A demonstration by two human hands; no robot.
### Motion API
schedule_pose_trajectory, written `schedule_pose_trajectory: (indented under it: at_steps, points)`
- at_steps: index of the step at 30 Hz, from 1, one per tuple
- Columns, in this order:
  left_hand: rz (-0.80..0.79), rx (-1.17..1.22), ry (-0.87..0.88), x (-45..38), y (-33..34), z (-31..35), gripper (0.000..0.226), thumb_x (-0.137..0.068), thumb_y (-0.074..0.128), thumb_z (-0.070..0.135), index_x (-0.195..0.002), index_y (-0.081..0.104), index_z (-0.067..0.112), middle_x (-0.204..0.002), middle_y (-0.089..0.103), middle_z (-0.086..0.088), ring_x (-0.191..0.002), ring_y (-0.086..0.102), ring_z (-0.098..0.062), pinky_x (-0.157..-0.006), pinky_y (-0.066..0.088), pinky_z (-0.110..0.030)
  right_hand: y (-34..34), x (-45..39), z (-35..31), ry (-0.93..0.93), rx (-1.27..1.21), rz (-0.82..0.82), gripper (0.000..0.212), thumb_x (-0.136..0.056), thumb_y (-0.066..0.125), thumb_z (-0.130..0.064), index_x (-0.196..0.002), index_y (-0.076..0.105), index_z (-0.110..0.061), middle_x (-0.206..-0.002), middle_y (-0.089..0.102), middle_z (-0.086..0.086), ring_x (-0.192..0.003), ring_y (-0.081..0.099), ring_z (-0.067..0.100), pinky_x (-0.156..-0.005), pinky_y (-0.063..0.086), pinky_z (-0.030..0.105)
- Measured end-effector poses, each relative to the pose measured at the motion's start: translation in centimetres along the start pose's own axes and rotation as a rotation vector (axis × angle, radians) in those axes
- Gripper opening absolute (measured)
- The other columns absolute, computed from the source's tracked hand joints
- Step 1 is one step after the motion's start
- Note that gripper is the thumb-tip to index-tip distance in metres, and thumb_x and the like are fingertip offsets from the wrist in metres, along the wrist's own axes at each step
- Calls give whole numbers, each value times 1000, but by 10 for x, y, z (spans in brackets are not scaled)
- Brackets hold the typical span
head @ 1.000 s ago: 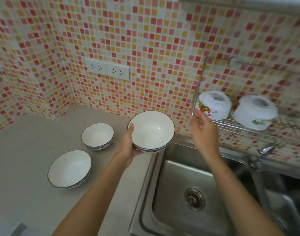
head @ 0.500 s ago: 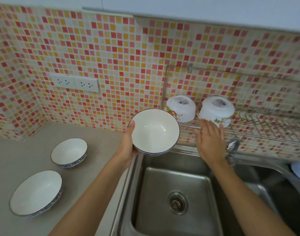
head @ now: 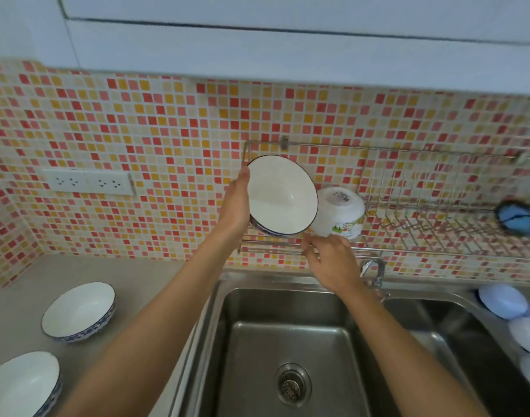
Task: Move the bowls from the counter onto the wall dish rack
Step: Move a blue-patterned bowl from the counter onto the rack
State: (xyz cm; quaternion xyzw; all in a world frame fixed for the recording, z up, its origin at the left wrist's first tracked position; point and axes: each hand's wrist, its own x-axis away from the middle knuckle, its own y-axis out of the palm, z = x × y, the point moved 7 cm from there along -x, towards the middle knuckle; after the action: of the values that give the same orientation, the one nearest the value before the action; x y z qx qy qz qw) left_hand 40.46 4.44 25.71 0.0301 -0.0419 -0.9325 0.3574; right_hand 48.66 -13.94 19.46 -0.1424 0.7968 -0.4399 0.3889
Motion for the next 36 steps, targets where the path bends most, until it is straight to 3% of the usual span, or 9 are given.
schedule_pose_trajectory:
  at_steps: [2, 5, 9, 11, 16, 18, 20, 25, 36]
  points:
    - [7, -79, 91, -10, 12, 10, 68, -88, 28, 70, -141, 35, 29, -142, 45, -1, -125, 46, -25, -102, 38, -41, 6, -1, 5, 7, 21, -24, 44, -96, 37, -43, -107, 72, -18, -102, 75, 3, -92, 66, 22, -99, 38, 37]
    - [46, -194, 197, -24, 22, 23, 59, -96, 24, 60, -141, 34, 22, -127, 47, 2, -112, 47, -20, -86, 36, -34, 11, -1, 9, -3, 38, -44, 49, -96, 31, -48, -109, 70, -23, -107, 74, -1, -99, 64, 19, -104, 36, 39]
    - [45, -299, 443, -34, 33, 44, 52, -98, 34, 51, -141, 36, 20, -116, 52, 10, -100, 53, -13, -75, 45, -26, 11, -2, 8, -26, 35, -38, 57, -94, 23, -54, -112, 69, -25, -112, 72, -7, -104, 64, 13, -106, 34, 38]
    - [38, -390, 604, -39, 37, 50, 47, -99, 40, 44, -138, 40, 17, -113, 52, 14, -99, 51, -8, -77, 46, -20, 12, -2, 9, -32, 35, -19, 55, -94, 25, -53, -113, 69, -26, -112, 72, -8, -106, 63, 12, -107, 33, 37]
    - [77, -687, 730, -57, 45, 33, 54, -96, 43, 47, -142, 32, 21, -134, 40, -14, -123, 36, -28, -99, 36, -36, 14, -2, 12, -32, 36, 55, 44, -95, 36, -51, -108, 70, -27, -106, 73, -8, -104, 64, 12, -106, 33, 36]
    - [112, -779, 785, -54, 48, 30, 62, -94, 41, 51, -144, 30, 16, -133, 38, -18, -123, 34, -29, -99, 32, -33, 14, -2, 12, -29, 42, 69, 44, -95, 35, -51, -107, 71, -27, -105, 74, -8, -103, 65, 11, -107, 31, 35]
    - [145, -901, 853, -51, 52, 27, 70, -92, 40, 57, -145, 30, 12, -131, 39, -22, -120, 35, -31, -100, 35, -39, 12, -2, 10, -39, 37, 95, 43, -94, 36, -49, -104, 72, -26, -100, 75, -7, -99, 66, 13, -104, 28, 33]
    - [153, -1186, 1083, -45, 68, 19, 68, -92, 45, 56, -139, 41, 7, -122, 50, -28, -111, 45, -37, -90, 41, -48, 11, -1, 8, -33, 22, 92, 42, -95, 37, -47, -105, 72, -26, -100, 75, -6, -99, 65, 13, -103, 25, 32]
    - [177, -1280, 1244, -48, 66, 16, 68, -89, 53, 57, -139, 39, 13, -119, 52, -30, -106, 52, -44, -89, 41, -50, 11, -1, 8, -27, 43, 85, 43, -95, 36, -48, -103, 72, -25, -100, 75, -6, -100, 65, 13, -105, 23, 30]
